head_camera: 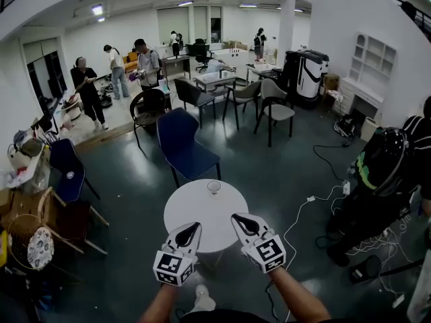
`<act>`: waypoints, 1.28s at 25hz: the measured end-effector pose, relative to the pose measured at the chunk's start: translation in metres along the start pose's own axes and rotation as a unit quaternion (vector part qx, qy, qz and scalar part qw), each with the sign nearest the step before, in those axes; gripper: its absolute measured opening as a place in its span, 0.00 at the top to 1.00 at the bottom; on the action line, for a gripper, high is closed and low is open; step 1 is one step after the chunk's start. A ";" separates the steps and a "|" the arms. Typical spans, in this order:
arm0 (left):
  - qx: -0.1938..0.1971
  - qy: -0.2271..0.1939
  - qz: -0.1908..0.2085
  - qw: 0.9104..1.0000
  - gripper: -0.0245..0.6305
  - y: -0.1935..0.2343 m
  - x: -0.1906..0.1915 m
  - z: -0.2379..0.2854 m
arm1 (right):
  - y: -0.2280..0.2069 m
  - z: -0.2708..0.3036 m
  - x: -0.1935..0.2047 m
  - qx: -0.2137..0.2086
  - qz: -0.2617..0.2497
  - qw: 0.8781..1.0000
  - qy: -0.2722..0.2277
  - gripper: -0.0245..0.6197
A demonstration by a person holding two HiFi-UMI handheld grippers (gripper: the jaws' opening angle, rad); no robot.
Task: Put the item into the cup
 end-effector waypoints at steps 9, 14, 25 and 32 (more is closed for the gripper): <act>-0.005 0.000 0.007 1.000 0.94 -0.041 0.013 -0.029 | 0.017 -0.050 -0.001 0.003 0.006 1.000 -0.008 0.93; -0.001 0.003 0.011 1.000 0.94 -0.064 0.018 -0.037 | 0.021 -0.073 -0.001 0.003 0.007 1.000 -0.008 0.93; -0.005 0.000 0.017 1.000 0.94 -0.078 0.020 -0.048 | 0.032 -0.087 0.002 -0.008 0.005 1.000 -0.006 0.93; -0.012 0.004 0.019 1.000 0.94 -0.068 0.013 -0.063 | 0.039 -0.077 -0.008 -0.007 0.013 1.000 -0.014 0.93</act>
Point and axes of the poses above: the fingertips, and each gripper's own axes: z forward along the fingers, y to its left, x out of its underside, the point moved 2 cm from there along -z, backward along the fingers, and after that the axes turned 12 degrees about -z, right-handed, at the moved point
